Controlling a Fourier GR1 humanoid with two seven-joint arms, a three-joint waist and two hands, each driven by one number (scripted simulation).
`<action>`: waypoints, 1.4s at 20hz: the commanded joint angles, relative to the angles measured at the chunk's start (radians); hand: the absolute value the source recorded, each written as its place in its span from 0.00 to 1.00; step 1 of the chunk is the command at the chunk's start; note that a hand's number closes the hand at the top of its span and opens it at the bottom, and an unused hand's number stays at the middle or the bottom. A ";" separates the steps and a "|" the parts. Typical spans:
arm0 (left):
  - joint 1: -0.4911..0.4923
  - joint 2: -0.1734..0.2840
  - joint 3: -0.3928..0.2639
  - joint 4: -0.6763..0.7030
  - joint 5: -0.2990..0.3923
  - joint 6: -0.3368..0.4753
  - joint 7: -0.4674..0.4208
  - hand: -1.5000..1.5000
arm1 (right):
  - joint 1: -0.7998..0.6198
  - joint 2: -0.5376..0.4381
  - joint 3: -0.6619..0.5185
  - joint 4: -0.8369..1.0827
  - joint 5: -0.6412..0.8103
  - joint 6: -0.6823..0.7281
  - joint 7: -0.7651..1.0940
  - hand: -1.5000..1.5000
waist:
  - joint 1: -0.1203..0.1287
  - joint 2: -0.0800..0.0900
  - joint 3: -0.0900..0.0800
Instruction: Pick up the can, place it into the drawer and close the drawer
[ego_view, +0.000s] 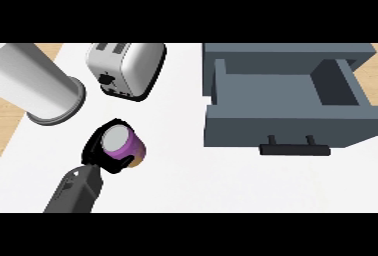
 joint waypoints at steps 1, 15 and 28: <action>-0.020 -0.076 0.091 -0.053 0.059 0.241 0.004 1.00 | -0.028 -0.020 -0.003 0.011 -0.002 -0.012 0.006 0.00 | 0.008 0.000 0.001; -0.054 -0.100 -0.195 -0.595 0.112 0.607 0.330 1.00 | 0.047 0.004 0.038 -0.039 -0.021 -0.031 -0.012 0.00 | -0.013 0.002 0.000; -0.253 -0.100 -0.348 -0.747 0.067 0.903 0.575 1.00 | 0.003 -0.033 0.038 -0.031 -0.016 -0.069 0.012 0.00 | -0.017 0.004 -0.001</action>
